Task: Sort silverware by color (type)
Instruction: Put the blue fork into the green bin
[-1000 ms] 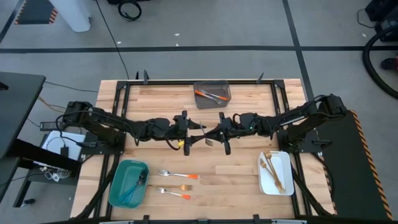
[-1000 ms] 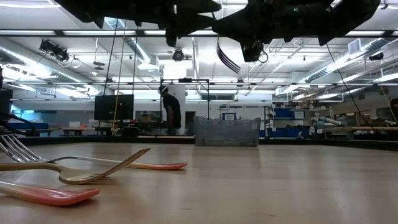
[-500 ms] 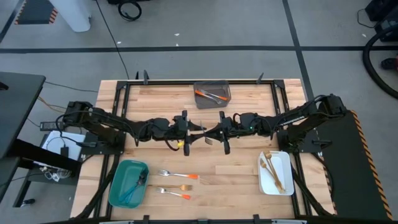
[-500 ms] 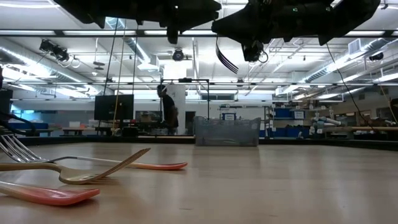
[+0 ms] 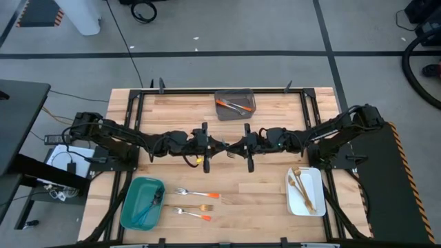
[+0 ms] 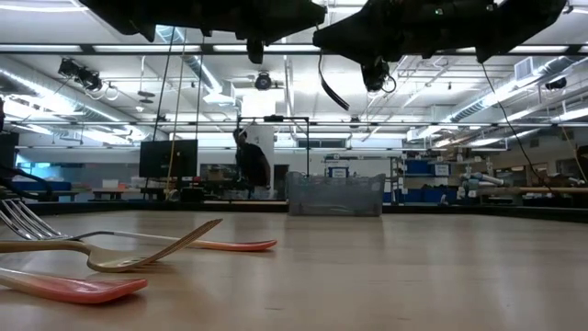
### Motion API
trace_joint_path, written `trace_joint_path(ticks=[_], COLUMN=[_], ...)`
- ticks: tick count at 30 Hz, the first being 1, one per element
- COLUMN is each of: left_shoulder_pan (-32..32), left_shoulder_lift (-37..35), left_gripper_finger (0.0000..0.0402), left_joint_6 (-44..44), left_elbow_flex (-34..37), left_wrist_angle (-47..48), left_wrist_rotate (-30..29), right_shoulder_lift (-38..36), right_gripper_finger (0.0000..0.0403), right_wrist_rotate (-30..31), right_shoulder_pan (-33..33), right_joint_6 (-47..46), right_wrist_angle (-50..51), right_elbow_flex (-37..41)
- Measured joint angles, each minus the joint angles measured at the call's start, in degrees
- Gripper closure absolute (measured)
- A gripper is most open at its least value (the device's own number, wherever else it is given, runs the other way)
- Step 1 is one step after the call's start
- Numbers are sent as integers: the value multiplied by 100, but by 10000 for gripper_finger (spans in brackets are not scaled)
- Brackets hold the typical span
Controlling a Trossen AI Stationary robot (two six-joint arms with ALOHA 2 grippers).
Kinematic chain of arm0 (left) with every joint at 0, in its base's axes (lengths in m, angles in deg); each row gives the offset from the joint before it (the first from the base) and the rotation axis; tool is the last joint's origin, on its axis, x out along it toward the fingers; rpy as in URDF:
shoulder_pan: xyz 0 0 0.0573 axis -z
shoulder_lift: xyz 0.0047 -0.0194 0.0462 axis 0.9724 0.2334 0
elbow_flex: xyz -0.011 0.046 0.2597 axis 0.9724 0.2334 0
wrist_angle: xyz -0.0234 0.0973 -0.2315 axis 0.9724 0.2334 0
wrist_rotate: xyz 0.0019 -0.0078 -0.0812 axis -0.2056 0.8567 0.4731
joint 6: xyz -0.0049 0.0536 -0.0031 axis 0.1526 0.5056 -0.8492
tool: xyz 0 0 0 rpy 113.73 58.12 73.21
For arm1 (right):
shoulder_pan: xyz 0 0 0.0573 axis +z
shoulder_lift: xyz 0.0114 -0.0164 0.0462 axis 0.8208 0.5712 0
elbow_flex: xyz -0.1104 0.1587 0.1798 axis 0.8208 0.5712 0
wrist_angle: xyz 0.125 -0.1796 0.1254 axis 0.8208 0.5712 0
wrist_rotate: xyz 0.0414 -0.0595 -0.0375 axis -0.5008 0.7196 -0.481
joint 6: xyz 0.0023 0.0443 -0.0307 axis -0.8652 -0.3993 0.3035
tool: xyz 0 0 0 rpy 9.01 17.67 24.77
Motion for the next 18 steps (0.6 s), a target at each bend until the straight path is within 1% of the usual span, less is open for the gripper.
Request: trace_joint_path(ticks=[2,5,15,18], left_shoulder_pan=[3,0,0,16], left_shoulder_lift=[0,0,-1,-13], left_gripper_finger=[373,370,369,369], left_joint_6=[27,113,123,82], left_elbow_flex=[0,0,0,0], left_wrist_angle=[0,15,372,608], left_wrist_rotate=[-1,-23,-31,-29], right_shoulder_lift=[0,0,4,4], right_gripper_finger=[366,342,228,205], right_wrist_rotate=[96,151,157,373], right_shoulder_pan=[30,32,89,176], right_joint_6=[-83,-279,-819,-814], right_wrist_angle=[1,100,502,492], right_elbow_flex=[0,0,0,0])
